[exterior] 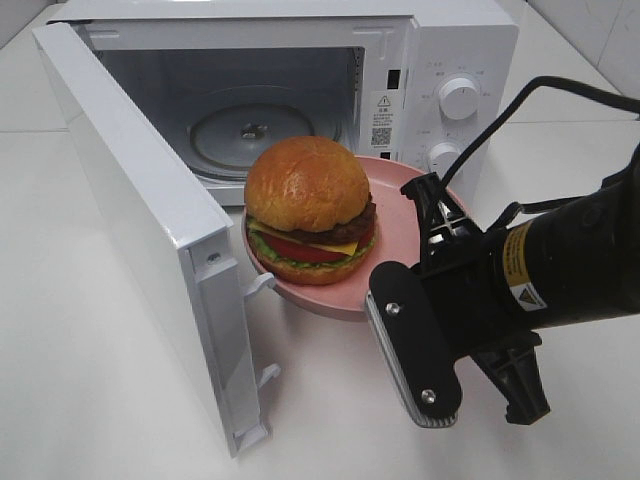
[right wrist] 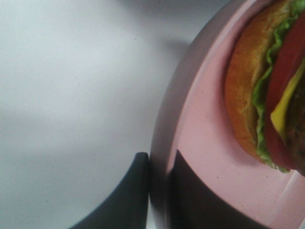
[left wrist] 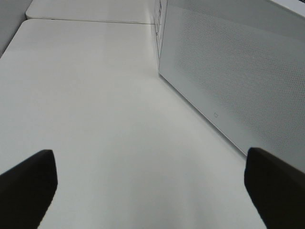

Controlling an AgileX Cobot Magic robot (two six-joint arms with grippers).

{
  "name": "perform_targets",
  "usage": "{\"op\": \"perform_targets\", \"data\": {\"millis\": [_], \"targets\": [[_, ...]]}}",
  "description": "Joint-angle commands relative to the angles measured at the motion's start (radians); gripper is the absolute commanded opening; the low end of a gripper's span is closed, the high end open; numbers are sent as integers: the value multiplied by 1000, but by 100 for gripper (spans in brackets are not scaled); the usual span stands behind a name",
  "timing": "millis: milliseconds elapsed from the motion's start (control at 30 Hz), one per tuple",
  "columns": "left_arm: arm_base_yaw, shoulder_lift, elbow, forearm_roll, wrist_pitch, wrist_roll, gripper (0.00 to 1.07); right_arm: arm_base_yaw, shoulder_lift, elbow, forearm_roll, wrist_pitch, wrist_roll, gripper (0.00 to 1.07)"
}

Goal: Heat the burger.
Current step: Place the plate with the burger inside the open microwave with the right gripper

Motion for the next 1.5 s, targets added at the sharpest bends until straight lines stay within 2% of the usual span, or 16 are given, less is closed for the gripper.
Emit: {"op": "perform_targets", "data": {"millis": [33, 67, 200, 333, 367, 433, 467, 567, 733, 1033, 1500], "targets": [[-8, -15, 1, -5, 0, -1, 100, -29, -8, -6, 62, -96, -102, 1], [-8, -15, 1, -5, 0, -1, 100, -48, -8, -6, 116, -115, -185, 1], [-8, -15, 1, -5, 0, -1, 100, -67, -8, -6, 182, -138, -299, 1], [-8, -15, 1, -5, 0, -1, 100, -99, -8, -6, 344, -183, -492, 1], [-8, -15, 1, -5, 0, -1, 100, -99, -8, -6, 344, -183, -492, 1], [-8, -15, 1, -5, 0, -1, 100, -109, -8, -6, 441, -197, -605, 1], [-8, -15, 1, -5, 0, -1, 100, -109, -8, -6, 441, -197, -605, 1], [-8, -15, 1, -5, 0, -1, 100, -110, 0, -6, 552, -200, -745, 1], [-8, -15, 1, -5, 0, -1, 100, -110, 48, -46, 627, -192, -782, 1], [-8, -15, 1, -5, 0, -1, 100, -110, 133, -154, 642, -191, -782, 1], [-8, -15, 1, -5, 0, -1, 100, -110, 236, -255, 642, -190, -786, 1]]}}
